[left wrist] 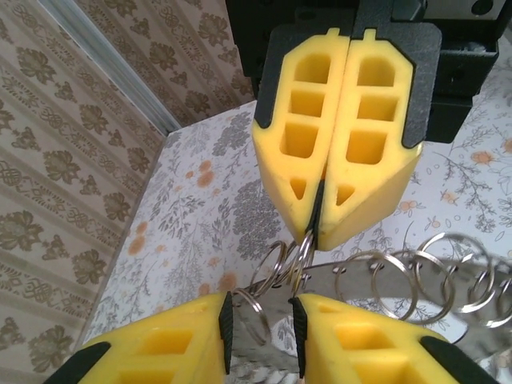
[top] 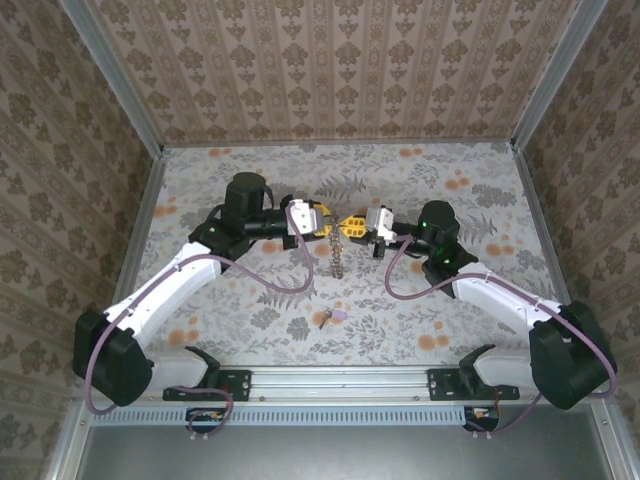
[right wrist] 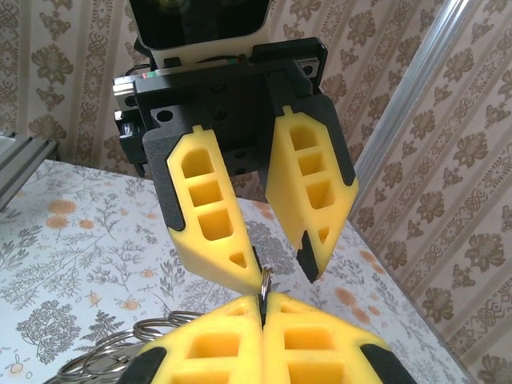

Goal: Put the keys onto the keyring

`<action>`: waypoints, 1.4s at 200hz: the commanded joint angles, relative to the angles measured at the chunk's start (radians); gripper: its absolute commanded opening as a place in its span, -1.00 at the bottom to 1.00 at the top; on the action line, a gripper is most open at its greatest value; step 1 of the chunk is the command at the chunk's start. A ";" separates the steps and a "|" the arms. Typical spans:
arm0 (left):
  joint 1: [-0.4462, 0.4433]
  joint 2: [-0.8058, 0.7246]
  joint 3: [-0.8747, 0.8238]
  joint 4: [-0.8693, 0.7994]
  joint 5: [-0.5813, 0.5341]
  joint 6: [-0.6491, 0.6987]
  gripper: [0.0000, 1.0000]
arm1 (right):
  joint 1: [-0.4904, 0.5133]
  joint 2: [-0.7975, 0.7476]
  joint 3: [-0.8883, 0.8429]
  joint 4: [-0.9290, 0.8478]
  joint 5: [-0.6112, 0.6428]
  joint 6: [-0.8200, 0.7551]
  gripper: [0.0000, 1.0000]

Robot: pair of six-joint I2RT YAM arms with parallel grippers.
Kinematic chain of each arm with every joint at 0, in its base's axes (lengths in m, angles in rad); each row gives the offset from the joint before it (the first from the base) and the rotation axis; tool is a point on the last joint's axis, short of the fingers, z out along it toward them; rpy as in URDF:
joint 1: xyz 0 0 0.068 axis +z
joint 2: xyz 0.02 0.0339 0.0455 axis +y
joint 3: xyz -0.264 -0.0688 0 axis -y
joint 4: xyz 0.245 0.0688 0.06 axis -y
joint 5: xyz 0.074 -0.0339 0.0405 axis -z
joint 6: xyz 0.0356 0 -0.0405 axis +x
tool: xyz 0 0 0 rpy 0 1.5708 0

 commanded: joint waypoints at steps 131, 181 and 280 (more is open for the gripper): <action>-0.038 -0.012 0.088 -0.140 0.016 0.072 -1.00 | 0.029 -0.098 0.105 -0.476 0.110 -0.271 -0.60; -0.062 0.013 0.141 -0.235 -0.016 0.094 -1.00 | 0.132 -0.072 0.163 -0.641 0.302 -0.365 -0.58; -0.069 0.012 0.137 -0.238 -0.024 0.065 -0.88 | 0.146 -0.046 0.158 -0.574 0.335 -0.290 -1.00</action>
